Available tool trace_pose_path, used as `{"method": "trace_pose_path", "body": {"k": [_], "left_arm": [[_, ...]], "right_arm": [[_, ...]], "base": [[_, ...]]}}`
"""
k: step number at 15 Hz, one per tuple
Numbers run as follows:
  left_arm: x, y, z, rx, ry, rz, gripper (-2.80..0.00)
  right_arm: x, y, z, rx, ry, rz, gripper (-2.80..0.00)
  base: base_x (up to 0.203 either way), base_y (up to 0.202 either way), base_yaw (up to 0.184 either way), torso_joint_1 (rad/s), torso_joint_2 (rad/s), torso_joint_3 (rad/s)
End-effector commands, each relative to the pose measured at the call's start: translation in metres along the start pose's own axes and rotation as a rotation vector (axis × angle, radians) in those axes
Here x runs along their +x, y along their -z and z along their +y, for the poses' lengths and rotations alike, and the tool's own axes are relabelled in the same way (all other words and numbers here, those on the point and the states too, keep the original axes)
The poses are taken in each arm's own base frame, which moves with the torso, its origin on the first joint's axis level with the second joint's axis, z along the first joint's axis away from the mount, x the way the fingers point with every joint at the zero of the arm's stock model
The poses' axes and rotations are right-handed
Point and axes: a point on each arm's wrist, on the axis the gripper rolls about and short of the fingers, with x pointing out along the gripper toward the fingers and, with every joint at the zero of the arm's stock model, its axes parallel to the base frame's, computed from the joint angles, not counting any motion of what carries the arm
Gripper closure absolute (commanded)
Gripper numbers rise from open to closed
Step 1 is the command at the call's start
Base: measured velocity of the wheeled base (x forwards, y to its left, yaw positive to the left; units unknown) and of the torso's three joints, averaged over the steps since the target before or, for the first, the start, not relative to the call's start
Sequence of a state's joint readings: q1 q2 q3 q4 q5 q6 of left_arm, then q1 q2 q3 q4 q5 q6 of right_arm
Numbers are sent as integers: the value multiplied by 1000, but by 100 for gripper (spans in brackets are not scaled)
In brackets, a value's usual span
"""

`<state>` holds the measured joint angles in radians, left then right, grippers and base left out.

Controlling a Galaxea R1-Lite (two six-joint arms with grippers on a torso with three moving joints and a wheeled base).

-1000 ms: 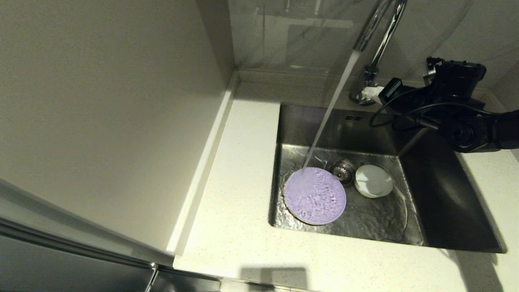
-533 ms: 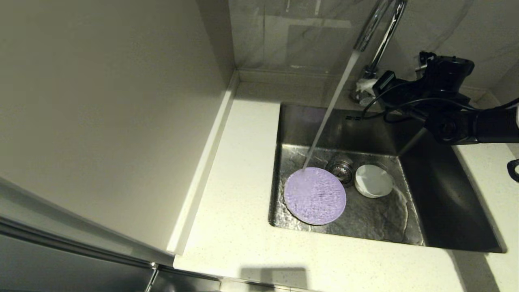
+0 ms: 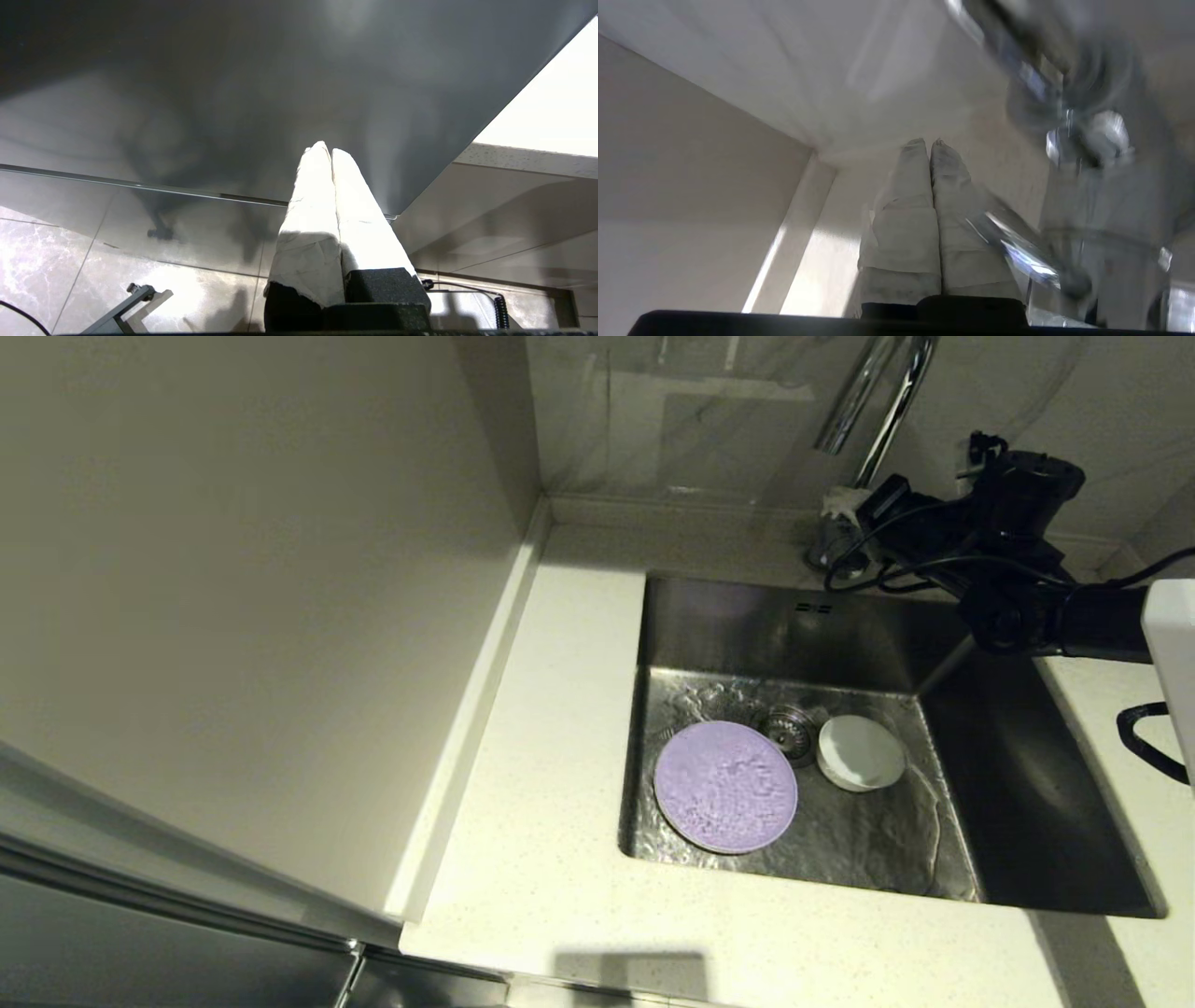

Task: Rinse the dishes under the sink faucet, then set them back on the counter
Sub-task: Turn off the faucet, then put a bowl back to the table from the sink

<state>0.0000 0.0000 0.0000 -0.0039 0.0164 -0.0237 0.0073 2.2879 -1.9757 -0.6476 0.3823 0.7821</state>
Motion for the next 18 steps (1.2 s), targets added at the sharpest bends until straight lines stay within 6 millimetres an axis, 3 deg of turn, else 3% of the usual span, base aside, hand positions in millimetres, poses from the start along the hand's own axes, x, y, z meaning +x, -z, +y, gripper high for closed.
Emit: {"method": "trace_pose_path", "body": {"k": [1,6,10,12,14,18], "left_arm": [[0,0,0,-1,0,-2,0],[0,0,0,-1,0,-2,0],[0,0,0,-1,0,-2,0],[0,0,0,-1,0,-2,0],[0,0,0,-1,0,-2,0],[0,0,0,-1,0,-2,0]], "right_arm": [[-4,-13,8,-14,-20,-30,0],[-27,-45,53,-35,-58,-70,0],[-73,-78,113,-66,-76,-89,0],[-111,-93,149,-168,-43,-66,0],[-163,-104,182,-303,67,34,0],[-290,-93,233,-534,394,339,0]], "base": [[0,0,0,0,0,0],[0,0,0,0,0,0],[0,0,0,0,0,0],[0,0,0,0,0,0],[0,0,0,0,0,0],[0,0,0,0,0,0]]}}
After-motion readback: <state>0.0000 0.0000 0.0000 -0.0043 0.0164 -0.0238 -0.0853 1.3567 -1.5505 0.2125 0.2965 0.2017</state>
